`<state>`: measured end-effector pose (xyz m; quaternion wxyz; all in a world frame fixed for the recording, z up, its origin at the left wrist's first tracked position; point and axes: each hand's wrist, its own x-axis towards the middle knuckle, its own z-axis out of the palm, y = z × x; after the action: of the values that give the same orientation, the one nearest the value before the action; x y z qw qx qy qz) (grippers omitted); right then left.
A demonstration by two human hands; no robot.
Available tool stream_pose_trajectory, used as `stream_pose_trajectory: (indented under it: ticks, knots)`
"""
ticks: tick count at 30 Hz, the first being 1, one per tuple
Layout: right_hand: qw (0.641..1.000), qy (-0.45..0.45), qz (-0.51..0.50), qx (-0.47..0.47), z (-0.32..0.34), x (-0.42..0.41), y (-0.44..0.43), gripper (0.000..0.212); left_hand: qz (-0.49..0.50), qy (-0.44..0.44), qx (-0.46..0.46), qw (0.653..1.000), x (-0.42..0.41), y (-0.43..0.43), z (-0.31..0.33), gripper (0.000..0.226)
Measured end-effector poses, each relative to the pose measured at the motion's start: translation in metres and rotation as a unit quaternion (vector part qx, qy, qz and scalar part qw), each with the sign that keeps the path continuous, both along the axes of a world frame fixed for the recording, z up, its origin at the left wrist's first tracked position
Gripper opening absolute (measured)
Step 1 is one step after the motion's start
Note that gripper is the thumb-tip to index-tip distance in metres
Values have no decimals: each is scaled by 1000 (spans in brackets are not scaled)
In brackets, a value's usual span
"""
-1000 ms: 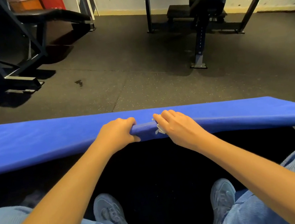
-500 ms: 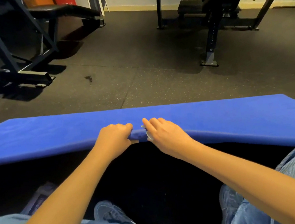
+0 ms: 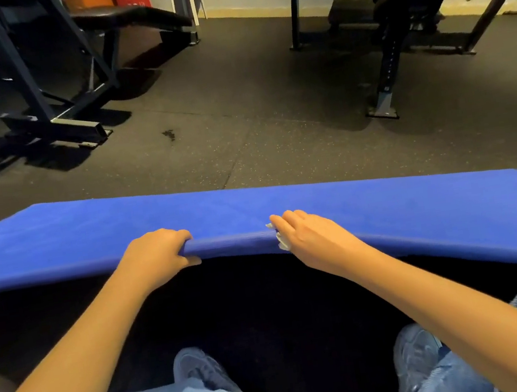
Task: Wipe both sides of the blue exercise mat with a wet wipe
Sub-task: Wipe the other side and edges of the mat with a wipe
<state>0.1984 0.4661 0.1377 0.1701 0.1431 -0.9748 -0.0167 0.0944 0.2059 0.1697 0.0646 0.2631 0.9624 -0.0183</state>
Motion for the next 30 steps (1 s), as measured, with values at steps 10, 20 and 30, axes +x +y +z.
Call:
stream_pose_trajectory:
  ticks: [10,20,30]
  knots:
    - [999,-40,-10,11,-8,-30,-56,46,-44,97,-16,994,11,36,-5,34]
    - [991,-123,22,-49,2,-14,-44,56,-26,11,-46,999,-5,-4,7,37]
    - [979,-195,-55,-29,-10,13,-26,32,-23,86,0,996,-2,-35,-16,29]
